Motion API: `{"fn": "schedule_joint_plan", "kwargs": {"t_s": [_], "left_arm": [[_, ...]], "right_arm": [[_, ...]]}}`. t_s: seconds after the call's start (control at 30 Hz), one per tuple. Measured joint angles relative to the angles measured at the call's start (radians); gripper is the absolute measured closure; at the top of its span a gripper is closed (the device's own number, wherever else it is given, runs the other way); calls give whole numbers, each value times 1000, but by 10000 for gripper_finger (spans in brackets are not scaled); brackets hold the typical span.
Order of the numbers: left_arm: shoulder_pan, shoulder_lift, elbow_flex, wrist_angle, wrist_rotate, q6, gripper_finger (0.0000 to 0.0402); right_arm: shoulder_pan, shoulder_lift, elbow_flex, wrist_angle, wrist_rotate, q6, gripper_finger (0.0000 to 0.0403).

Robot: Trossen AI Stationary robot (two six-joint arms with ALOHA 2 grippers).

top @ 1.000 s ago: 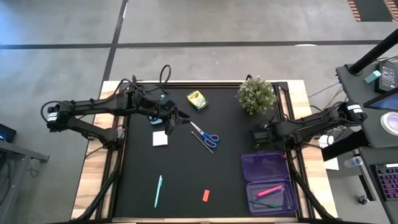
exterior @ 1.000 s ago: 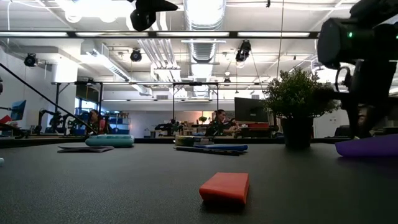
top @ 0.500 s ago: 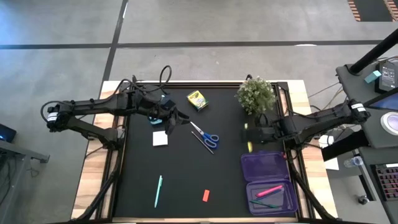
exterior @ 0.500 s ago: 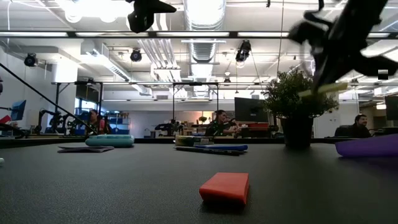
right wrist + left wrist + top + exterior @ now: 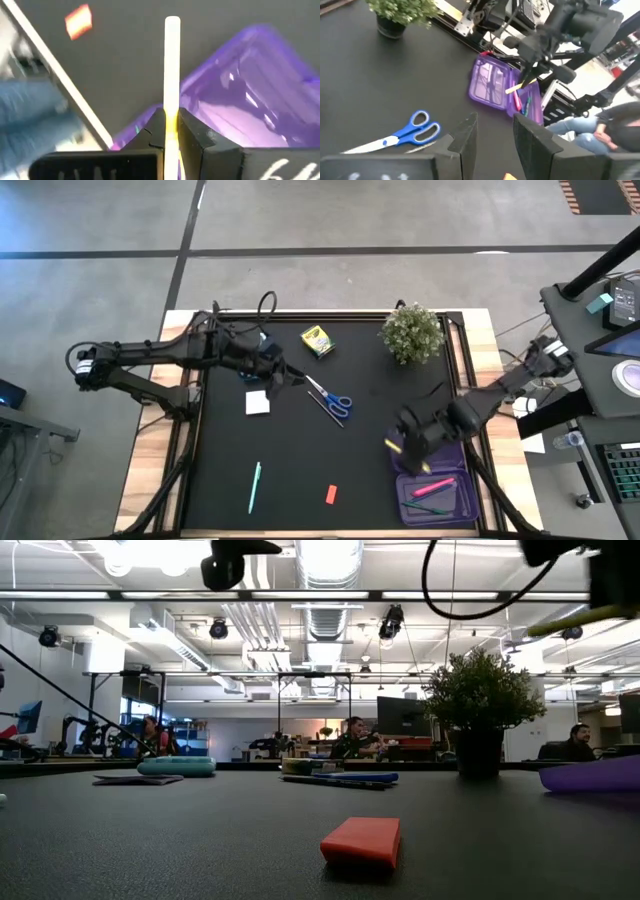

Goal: Pack school essentials
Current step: Put the yellow pen into the supply box

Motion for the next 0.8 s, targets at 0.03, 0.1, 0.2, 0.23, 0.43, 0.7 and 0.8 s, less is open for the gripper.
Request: {"fn": "schedule_joint_plan", "kwargs": {"t_s": [0.03,0.1,0.2,0.23,0.43,0.7,0.8], "left_arm": [[-6,0,0,0,0,-6,295],[-18,0,0,0,0,-27,295],[-38,0,-1,0,-1,-46,295],[-44,0,-1,0,-1,-53,295],[-83,2,-2,2,-6,-89,295],[-134,44,-2,18,-12,-152,295],[-157,72,-2,36,-12,-165,295]], "right_arm": [[27,15,3,-4,-17,-6,385],[81,45,9,-7,-35,-20,384],[161,85,13,-6,-48,-43,384],[184,98,13,-6,-48,-44,384],[307,174,12,-5,-50,-43,383],[358,262,11,-4,-50,-76,383],[358,284,11,2,-50,-104,383]]}}
